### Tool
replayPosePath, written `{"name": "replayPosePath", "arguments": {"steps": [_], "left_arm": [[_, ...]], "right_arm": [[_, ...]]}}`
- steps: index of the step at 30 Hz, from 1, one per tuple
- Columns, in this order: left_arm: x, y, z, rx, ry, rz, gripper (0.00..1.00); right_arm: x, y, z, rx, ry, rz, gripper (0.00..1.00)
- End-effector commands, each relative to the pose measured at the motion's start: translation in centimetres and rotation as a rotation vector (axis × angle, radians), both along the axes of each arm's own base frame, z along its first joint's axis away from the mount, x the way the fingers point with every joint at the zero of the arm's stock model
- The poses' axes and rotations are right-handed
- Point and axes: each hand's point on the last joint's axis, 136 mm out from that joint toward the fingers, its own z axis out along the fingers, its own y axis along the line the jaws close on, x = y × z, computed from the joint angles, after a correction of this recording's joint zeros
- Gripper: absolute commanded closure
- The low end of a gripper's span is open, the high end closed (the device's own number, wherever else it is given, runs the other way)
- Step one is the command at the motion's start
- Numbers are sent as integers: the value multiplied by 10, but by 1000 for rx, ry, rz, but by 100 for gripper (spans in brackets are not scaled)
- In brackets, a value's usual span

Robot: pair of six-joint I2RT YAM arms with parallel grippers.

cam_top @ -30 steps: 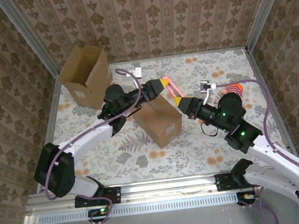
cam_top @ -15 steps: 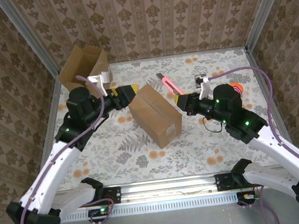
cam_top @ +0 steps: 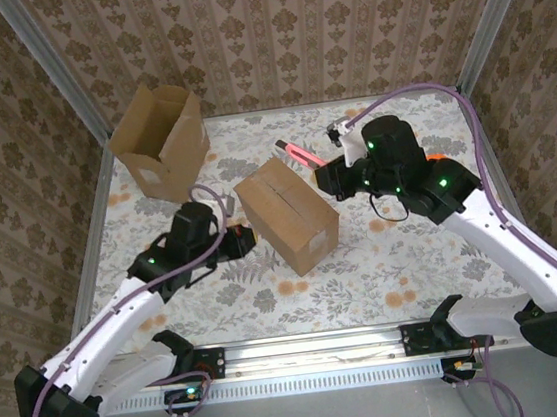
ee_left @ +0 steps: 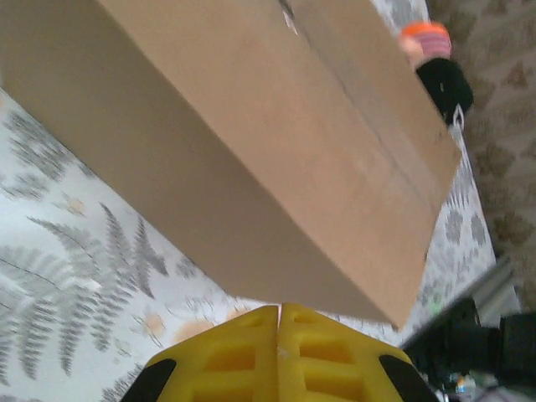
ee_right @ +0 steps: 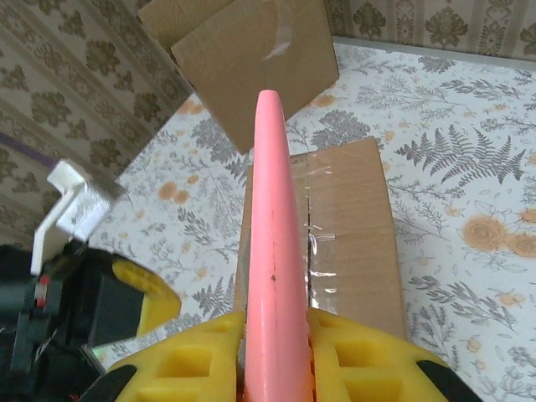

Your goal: Unpack the express box

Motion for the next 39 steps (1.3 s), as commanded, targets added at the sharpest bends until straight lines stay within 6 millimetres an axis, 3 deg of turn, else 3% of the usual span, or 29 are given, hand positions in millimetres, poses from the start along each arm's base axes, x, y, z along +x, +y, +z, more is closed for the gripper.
{"name": "replayPosePath", "arguments": {"steps": [1,7,18,29,39], "left_arm": [[-10,-15,-2,-53,-1,0,100],[-22,-36,-26,-60,21,-14,100],[-18,-78,-39,-83,42,-68,100],[-15,-69,-21,-81,-13,-41,100],[-10,-95,-20,-145,-4,-77,100]], "right_arm": [[-1,2,-2,-80,-9,45,100],[7,8,-3,-83,-11,49,100],[7,10,-6,-82,-2,55,100],[6,12,-9,-83,13,69,100],[4,11,-13,-92,36,72,100]]}}
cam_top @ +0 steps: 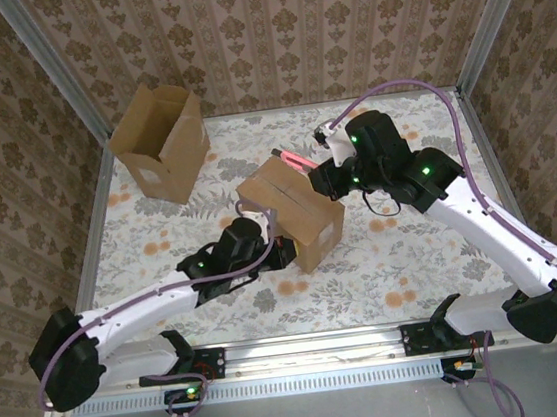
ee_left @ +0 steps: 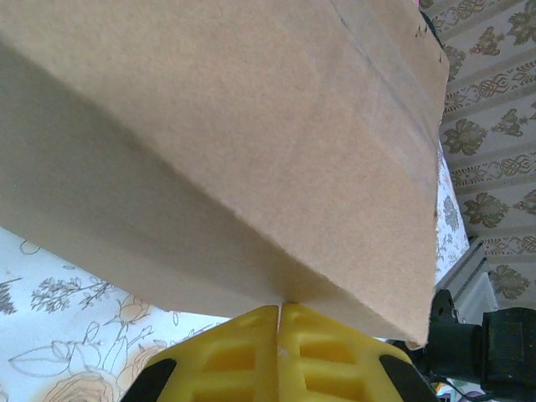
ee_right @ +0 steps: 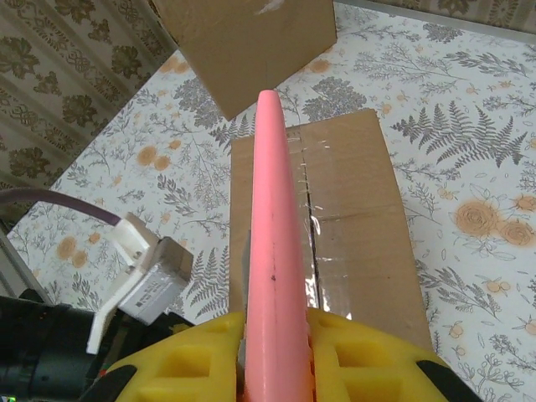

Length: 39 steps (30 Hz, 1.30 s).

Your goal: Unpack the express box

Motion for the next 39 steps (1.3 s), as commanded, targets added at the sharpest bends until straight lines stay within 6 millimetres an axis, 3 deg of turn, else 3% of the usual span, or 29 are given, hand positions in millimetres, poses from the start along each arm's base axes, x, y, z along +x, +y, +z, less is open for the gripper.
{"name": "replayPosePath", "arguments": {"steps": [1,7,11,17,23,26,31,32,34,39], "left_arm": [[2,-17,19,-66,-17,-22,100],[0,-10,25,-50,-31,-16,100],[-6,13,34,15,-47,-4,100],[-3,75,54,103,-44,107,73],[30,112,77,19,-28,252,39],[53,115,80,-38,-4,283,29],[83,101,74,-120,33,287,25],[87,99,73,-129,37,286,24],[92,92,69,-147,50,280,8],[96,84,56,-189,87,284,4]], "right_arm": [[-4,3,5,-10,-2,31,100],[-3,1,-3,-76,17,47,100],[-1,0,-13,-154,26,77,100],[14,2,-25,-248,12,104,100],[26,15,-34,-287,13,147,100],[32,22,-39,-304,16,163,100],[40,33,-44,-317,3,168,100],[41,35,-45,-319,0,168,100],[44,38,-45,-322,-5,166,100],[48,37,-43,-331,-23,147,100]]}}
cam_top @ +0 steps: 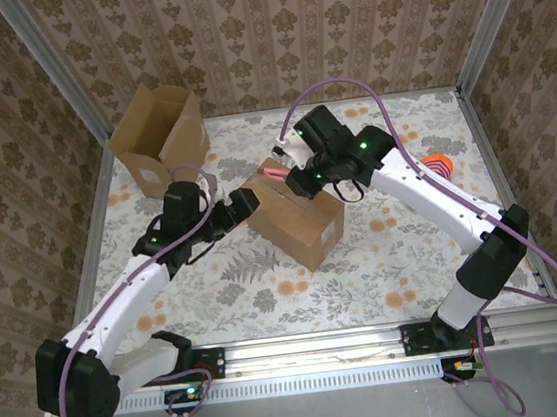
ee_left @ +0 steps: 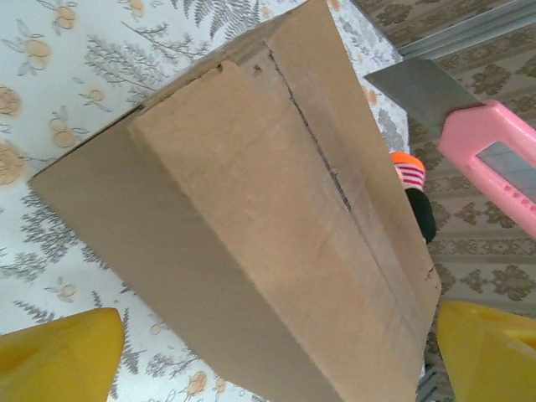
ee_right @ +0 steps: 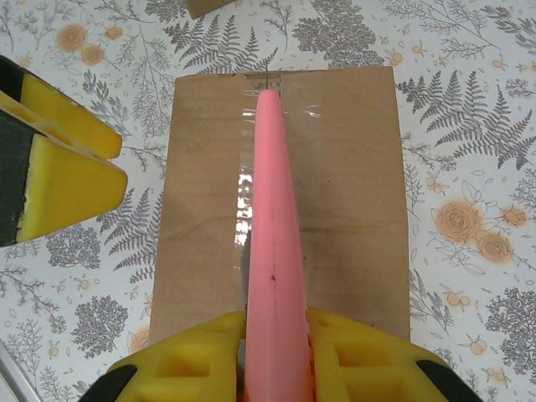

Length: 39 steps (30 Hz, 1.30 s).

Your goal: Unpack the express box

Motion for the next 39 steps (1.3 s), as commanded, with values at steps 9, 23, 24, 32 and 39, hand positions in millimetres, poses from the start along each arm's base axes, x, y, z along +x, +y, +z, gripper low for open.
{"name": "replayPosePath", "arguments": {"steps": [9,23,24,32,39], "left_arm": [[-1,-28,-27,-98,43,-28,9],[5,-41,-51,-166,41,1,10],[4,-40,-54,-166,45,6,10],[-6,-32,-79,-158,77,29,13],[-8,-29,-89,-151,84,33,14]], "right_arm": [[13,-3,12,-14,-79,-34,100],[9,-3,5,-19,-64,-26,100],[9,-4,4,-23,-64,-28,100],[9,-7,-2,-69,-70,-46,100],[8,-2,-7,-144,-93,-36,100]]}}
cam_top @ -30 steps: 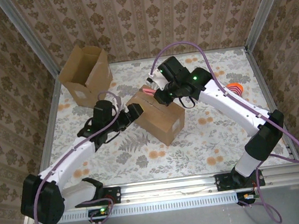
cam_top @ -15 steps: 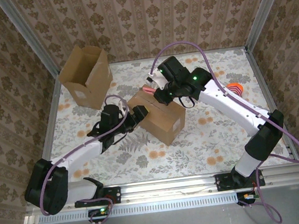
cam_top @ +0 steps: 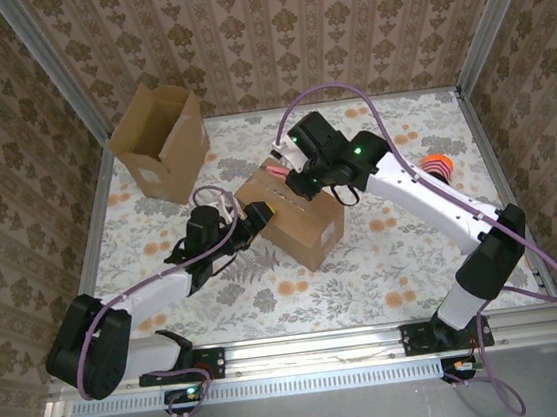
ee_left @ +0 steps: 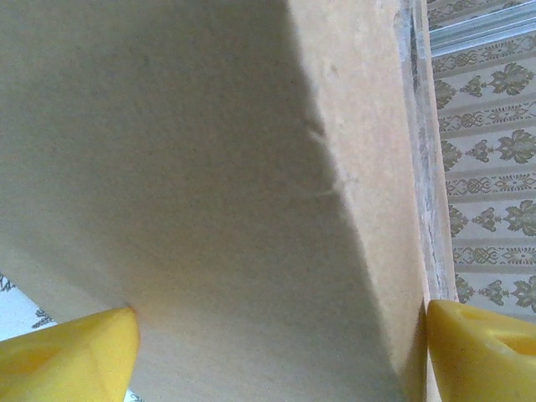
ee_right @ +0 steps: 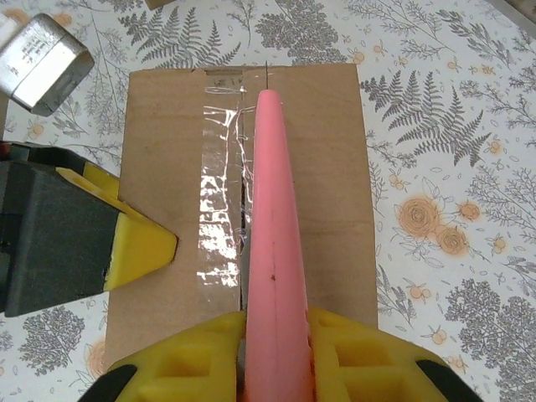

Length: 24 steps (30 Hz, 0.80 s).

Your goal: Unpack the express box

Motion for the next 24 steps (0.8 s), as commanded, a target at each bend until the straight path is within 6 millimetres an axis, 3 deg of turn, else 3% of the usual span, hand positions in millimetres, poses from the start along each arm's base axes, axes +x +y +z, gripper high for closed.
{"name": "replayPosePath", "arguments": {"steps": [1,15,24], "left_arm": [[-7,6,-28,51,62,12,13],[-9,1,-53,0,107,8,15],[-12,5,-55,8,126,19,15]], "right_arm": [[3,1,0,-68,-35,2,100],[5,15,-3,-96,-83,15,100],[15,15,-7,-115,-99,-12,100]]}}
